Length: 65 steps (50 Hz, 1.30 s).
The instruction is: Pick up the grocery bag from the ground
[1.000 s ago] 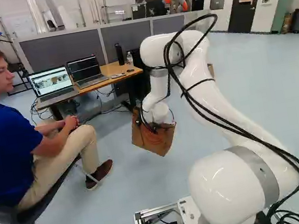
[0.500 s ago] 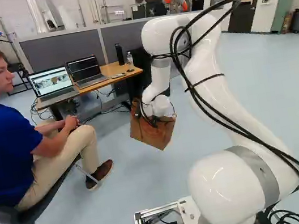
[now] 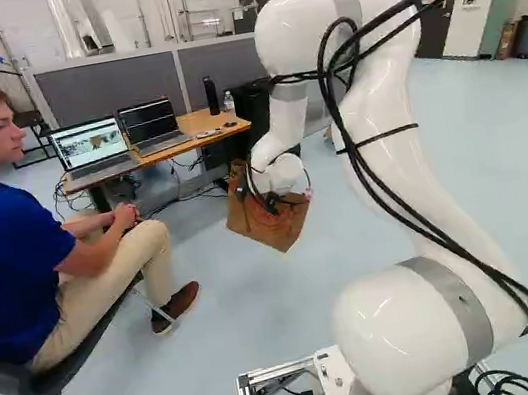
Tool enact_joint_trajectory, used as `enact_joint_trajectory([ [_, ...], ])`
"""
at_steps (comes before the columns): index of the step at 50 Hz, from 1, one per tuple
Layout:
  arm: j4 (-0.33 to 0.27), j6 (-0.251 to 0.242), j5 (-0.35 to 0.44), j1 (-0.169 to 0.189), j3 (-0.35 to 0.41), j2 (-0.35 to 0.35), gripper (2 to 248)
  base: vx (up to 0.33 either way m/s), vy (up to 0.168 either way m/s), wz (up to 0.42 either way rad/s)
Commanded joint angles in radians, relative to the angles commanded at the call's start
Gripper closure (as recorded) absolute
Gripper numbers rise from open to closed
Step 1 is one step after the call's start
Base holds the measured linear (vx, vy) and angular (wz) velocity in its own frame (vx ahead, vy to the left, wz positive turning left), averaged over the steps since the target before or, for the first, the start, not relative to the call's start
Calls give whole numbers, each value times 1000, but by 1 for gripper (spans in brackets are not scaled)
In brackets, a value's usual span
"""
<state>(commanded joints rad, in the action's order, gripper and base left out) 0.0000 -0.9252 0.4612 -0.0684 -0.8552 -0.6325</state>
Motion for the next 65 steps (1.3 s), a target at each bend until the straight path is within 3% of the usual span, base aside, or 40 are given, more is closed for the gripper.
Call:
enact_joint_trajectory([
  [13, 0, 0, 0, 0, 34, 72, 228, 0, 0, 0],
  [35, 0, 18, 8, 1, 50, 93, 228, 0, 0, 0],
  [65, 0, 128, 57, 9, 137, 192, 228, 0, 0, 0],
])
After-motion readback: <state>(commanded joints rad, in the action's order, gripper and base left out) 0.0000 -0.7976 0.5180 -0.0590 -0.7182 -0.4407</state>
